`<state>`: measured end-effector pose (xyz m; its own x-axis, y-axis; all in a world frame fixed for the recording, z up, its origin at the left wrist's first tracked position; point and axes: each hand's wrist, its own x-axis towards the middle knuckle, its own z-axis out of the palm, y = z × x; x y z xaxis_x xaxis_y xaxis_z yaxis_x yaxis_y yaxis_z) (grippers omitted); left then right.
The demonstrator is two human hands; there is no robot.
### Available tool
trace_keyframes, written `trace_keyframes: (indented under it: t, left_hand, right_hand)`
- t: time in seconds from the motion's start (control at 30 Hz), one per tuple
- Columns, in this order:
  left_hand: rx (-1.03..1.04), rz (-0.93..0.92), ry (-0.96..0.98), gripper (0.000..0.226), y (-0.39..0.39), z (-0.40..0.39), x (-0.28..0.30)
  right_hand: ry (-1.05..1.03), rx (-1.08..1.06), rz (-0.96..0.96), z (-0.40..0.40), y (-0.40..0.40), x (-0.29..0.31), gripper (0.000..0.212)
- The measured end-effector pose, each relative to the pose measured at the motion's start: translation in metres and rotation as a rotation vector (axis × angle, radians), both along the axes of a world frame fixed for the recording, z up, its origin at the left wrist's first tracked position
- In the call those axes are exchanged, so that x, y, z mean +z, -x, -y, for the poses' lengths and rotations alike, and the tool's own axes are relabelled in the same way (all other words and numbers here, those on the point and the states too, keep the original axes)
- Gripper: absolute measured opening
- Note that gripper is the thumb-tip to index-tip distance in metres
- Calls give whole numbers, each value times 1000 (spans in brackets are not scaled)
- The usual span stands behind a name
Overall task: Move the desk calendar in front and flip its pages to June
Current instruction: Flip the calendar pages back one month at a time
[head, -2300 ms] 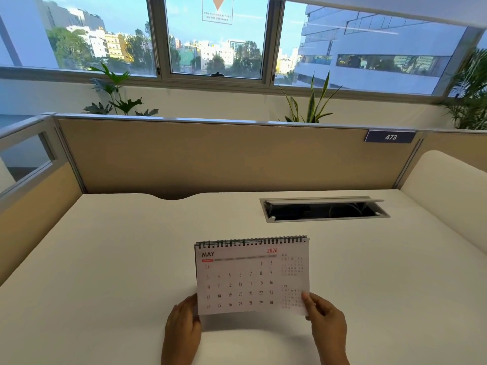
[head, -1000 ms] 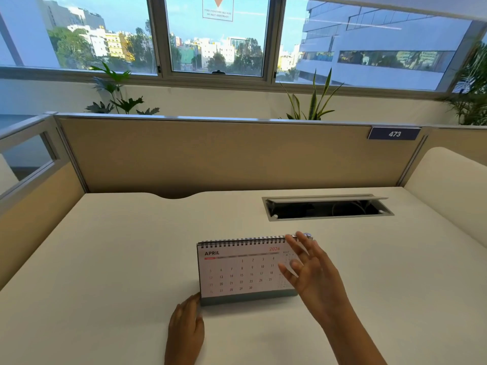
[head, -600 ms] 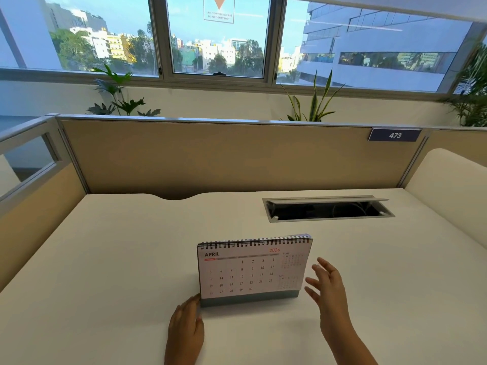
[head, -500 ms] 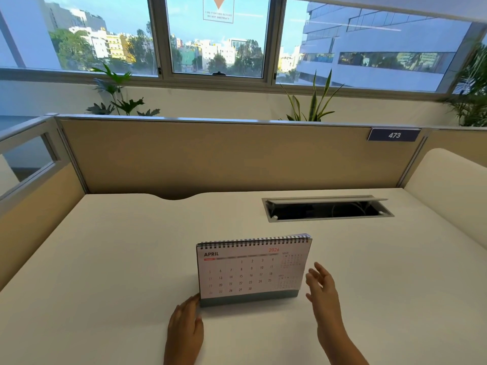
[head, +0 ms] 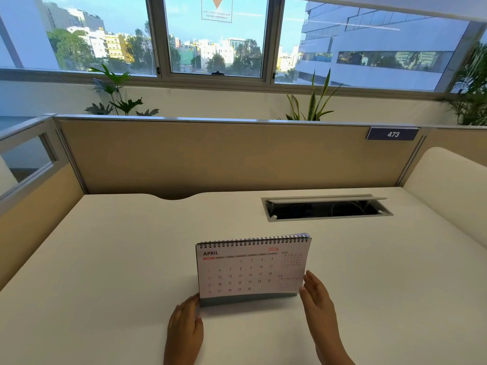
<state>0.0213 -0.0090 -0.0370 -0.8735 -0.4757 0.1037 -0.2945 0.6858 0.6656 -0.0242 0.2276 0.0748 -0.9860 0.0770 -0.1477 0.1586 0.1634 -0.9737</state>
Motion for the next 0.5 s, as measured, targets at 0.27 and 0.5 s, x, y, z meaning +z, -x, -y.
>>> trace_keyframes:
  t: [0.27,0.5]
  left_hand:
    - [-7,1,-5,50,-2,0,2]
    - [2,-67,-12,52,-4,-3,14]
  right_hand:
    - [-46,-84,-35,-5,-1,-3,33]
    - [227,233,220,-35,15,11,30]
